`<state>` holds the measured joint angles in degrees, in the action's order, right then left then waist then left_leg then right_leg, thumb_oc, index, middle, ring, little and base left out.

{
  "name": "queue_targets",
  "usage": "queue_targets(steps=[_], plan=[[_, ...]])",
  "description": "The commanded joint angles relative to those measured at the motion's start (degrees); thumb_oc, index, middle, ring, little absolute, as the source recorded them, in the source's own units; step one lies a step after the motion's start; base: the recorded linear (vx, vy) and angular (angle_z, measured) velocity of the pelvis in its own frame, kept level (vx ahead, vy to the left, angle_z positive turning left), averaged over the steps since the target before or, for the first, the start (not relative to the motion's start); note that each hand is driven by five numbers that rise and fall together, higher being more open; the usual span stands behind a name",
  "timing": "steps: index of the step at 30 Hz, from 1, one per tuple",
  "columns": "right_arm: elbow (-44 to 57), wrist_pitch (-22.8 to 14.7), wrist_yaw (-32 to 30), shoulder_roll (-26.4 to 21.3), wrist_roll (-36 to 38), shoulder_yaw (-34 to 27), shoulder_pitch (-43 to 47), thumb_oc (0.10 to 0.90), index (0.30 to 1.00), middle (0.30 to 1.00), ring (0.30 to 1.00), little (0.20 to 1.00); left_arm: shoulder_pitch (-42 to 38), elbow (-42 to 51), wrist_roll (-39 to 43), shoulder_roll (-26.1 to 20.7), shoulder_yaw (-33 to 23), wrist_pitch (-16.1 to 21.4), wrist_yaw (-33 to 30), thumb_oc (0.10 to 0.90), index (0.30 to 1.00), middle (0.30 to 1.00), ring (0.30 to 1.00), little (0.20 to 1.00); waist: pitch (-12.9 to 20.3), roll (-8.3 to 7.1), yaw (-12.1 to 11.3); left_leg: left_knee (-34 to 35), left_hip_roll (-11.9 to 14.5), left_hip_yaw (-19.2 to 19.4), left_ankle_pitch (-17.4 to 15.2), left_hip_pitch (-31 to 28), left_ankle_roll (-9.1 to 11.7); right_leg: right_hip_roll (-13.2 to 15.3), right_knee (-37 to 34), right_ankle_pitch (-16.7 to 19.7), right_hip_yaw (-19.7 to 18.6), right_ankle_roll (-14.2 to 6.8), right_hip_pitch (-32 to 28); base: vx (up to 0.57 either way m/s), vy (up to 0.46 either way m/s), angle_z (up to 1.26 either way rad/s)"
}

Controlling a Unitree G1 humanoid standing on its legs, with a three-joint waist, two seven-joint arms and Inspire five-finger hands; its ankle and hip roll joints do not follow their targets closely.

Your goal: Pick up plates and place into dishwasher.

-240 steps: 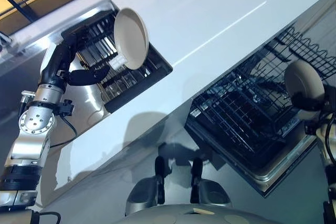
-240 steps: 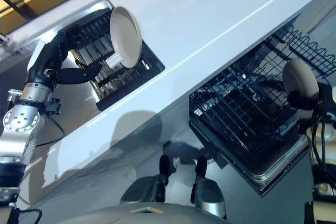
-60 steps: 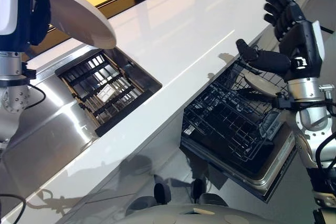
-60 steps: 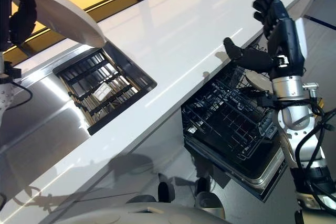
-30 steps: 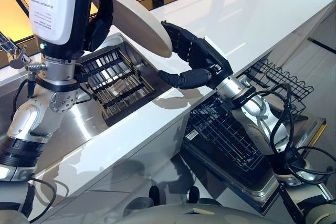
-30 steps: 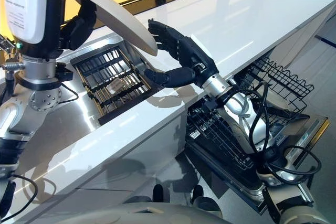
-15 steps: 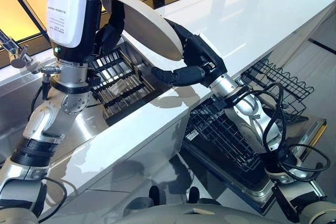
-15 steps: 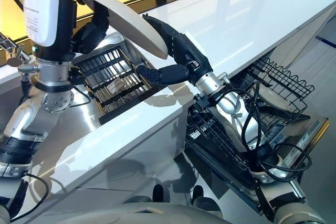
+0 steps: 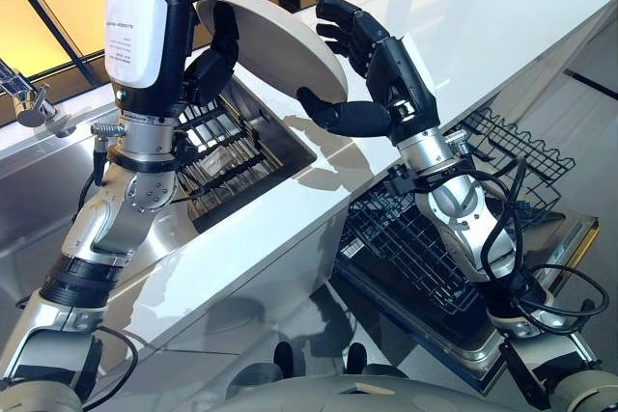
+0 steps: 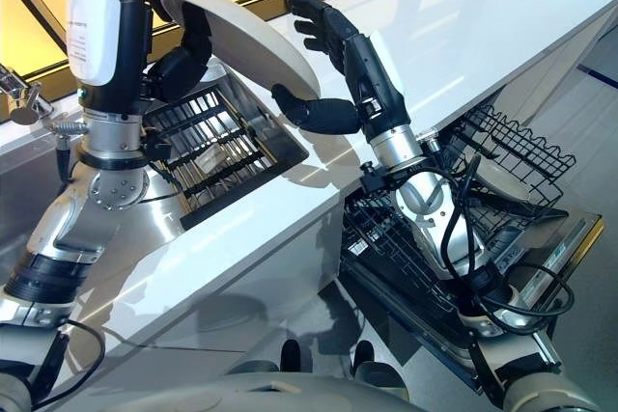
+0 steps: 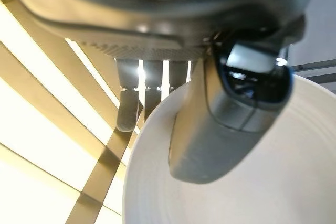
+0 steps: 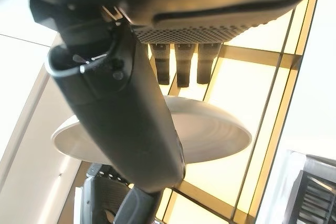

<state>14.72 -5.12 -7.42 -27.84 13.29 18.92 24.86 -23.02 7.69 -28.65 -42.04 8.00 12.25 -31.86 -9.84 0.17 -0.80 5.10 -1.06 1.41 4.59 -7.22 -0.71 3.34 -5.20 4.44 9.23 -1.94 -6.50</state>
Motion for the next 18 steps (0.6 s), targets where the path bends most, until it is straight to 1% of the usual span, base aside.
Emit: queue_targets(steps=[1,9,14,18], plan=[[5.06,-6.83,-2.68,2.62,-0.28,-3.06,7.97,0.1,0.3,0.3,0.3,0.2,-7.11,3.12,2.32,0.72,0.78,1.93,-0.95,0.1,0.3,0.3,0.3,0.2,5.78,0.51,0.32,-0.1,-2.0,0.78,-6.73,-1.55,-0.2,-3.47,3.89,-7.63,1.29,-0.48,-1.91,0.0,0.0,0.0],[4.37,-6.89,-2.8,2.74,0.76,-2.85,7.26,0.1,0.3,0.3,0.3,0.2,-7.57,4.21,2.2,0.95,0.97,3.58,-1.85,0.1,0.3,0.3,0.3,0.2,5.73,0.43,0.37,-0.1,-1.87,0.9,-6.68,-1.47,-0.11,-3.49,3.9,-7.71,1.59,-0.37,-1.88,0.0,0.0,0.0],[4.14,-5.84,-2.97,3.16,0.81,-2.23,7.63,0.1,0.3,0.3,0.3,0.2,-8.43,5.14,1.78,1.41,1.65,4.9,-2.48,0.1,0.3,0.3,0.3,0.2,5.74,0.44,0.43,-0.1,-1.78,0.9,-6.67,-1.47,-0.01,-3.48,3.89,-7.77,1.71,-0.32,-1.95,0.0,0.0,0.0],[3.99,-5.05,-3.56,3.17,0.7,-2.04,7.71,0.1,0.3,0.3,0.3,0.2,-9.26,6.54,1.99,2.02,2.57,5.72,-1.8,0.1,0.3,0.3,0.3,0.2,5.68,0.38,0.5,-0.1,-1.73,0.92,-6.67,-1.43,0.03,-3.51,3.77,-7.74,1.79,-0.31,-2.0,0.0,-0.008,0.03]])
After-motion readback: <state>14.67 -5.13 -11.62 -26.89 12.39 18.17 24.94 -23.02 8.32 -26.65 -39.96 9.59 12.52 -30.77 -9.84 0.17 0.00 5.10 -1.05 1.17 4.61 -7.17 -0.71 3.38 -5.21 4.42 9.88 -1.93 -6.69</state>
